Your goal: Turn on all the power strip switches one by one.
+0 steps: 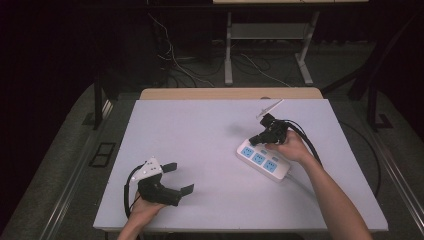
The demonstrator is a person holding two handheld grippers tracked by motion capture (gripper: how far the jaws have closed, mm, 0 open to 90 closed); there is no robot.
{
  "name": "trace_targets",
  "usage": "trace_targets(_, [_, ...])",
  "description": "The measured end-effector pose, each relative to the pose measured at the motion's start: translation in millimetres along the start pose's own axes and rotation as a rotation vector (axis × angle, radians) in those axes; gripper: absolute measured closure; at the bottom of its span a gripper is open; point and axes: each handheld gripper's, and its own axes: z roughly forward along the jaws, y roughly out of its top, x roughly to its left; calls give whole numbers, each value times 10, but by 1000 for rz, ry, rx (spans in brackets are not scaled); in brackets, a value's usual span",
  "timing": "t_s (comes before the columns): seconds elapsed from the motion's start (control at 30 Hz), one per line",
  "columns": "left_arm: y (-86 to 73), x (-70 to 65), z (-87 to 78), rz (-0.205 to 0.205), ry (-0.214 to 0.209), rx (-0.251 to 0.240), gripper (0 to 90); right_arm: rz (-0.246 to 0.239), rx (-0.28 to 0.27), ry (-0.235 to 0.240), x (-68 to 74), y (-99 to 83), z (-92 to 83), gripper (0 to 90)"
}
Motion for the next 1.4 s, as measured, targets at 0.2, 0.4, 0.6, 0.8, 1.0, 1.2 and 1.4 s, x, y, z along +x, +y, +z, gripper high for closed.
trace_targets(0.2, [0, -1, -4, 0, 1, 1, 0, 8, -28, -6, 4, -44, 7, 900])
trace_targets(0.4, [-3, -6, -1, 1, -1, 3, 0, 9, -41, -9, 6, -67, 12, 900])
trace_targets(0.6, [-1, -9, 0, 4, 0, 6, 0, -7, -29, -24, 22, -58, 19, 900])
trace_targets(0.8, [-2, -3, -6, 2, 4, 2, 0, -21, -32, -35, 40, -60, 20, 900])
trace_targets(1.0, [-6, 8, 0, -4, 2, 5, 0, -12, -50, -37, 49, -80, 19, 900])
trace_targets(1.2, [-7, 0, 7, -2, 2, 8, 0, -17, -38, -48, 96, -36, 35, 900])
trace_targets(1.4, [-6, -5, 4, -4, 0, 3, 0, -14, -36, -54, 135, -34, 5, 898])
